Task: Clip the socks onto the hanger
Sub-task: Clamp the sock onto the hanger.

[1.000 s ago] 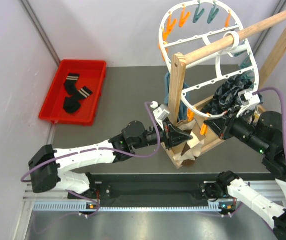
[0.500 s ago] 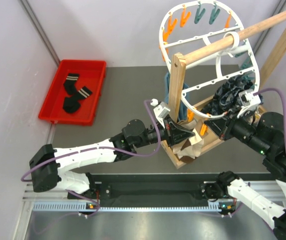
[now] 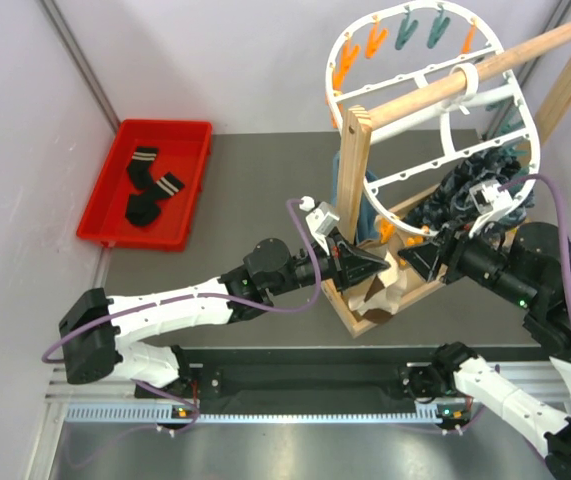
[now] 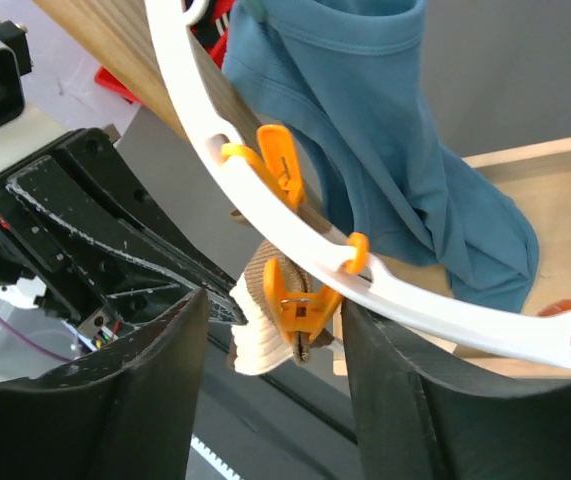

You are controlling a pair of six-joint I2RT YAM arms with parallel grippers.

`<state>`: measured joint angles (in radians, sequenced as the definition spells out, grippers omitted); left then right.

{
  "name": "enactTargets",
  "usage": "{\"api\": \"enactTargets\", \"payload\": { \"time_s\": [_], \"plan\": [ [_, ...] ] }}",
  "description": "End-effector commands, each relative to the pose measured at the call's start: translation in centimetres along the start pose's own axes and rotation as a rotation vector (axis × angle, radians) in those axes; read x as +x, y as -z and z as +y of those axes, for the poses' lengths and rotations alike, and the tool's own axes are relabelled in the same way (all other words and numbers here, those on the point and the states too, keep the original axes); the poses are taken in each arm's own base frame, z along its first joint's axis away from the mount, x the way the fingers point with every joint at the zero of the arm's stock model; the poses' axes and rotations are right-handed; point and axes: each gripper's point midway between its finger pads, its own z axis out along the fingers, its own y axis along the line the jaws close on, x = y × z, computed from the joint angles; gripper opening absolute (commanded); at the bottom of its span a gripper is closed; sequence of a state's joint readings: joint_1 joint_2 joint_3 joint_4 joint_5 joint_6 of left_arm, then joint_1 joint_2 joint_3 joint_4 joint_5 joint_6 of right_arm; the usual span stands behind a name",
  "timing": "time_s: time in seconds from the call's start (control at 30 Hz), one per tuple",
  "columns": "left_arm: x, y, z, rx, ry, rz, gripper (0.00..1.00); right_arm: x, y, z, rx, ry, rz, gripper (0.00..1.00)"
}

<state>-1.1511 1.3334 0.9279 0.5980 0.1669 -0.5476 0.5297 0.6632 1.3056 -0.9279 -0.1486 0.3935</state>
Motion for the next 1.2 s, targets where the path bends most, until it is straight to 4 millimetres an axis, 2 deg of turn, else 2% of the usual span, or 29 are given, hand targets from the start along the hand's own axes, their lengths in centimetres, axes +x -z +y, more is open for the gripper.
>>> {"api": "enactTargets", "payload": {
  "time_s": [0.0, 0.13, 0.3, 0.4, 0.57, 0.63, 0.7, 0.8, 1.0, 1.17],
  "plan": [
    [-3.4, -0.1, -1.8, 0.033, -0.026, -0.089, 0.0, -1.1, 0.7, 0.7, -0.019, 0.022, -0.015, 0.56],
    [-3.8, 0.1, -1.6, 0.014, -0.03, -0.093, 0.0, -1.8, 1.8, -1.0, 0.091, 0.049, -0.042, 0.64],
    [-4.3, 0.5, -1.0, -0.044, -0.031, -0.1, 0.0, -2.8, 4.7, -2.9, 0.218, 0.086, -0.085, 0.67],
    [-4.5, 0.6, -0.9, -0.054, -0.031, -0.099, 0.0, -2.9, 6.0, -3.8, 0.275, 0.083, -0.102, 0.67],
    [-4.7, 0.7, -1.3, -0.045, -0.028, -0.093, 0.0, -2.4, 7.2, -6.7, 0.425, 0.064, -0.149, 0.58],
    [-4.8, 0.8, -1.4, -0.042, -0.031, -0.09, 0.0, -2.2, 7.2, -8.0, 0.488, 0.054, -0.172, 0.51],
    [-4.9, 0.9, -1.5, -0.04, -0.038, -0.09, 0.0, -1.8, 6.7, -8.8, 0.524, 0.032, -0.179, 0.48],
    [-4.9, 1.1, -1.6, -0.038, -0.043, -0.088, 0.0, -1.9, 6.1, -9.4, 0.558, 0.009, -0.199, 0.51],
    [-4.8, 1.2, -1.9, -0.022, -0.041, -0.085, 0.0, -3.0, 5.0, -9.5, 0.538, 0.061, -0.257, 0.53],
    [-4.9, 1.3, -2.2, -0.007, -0.041, -0.083, 0.0, -3.6, 4.6, -9.0, 0.497, 0.119, -0.285, 0.5]
  ]
}}
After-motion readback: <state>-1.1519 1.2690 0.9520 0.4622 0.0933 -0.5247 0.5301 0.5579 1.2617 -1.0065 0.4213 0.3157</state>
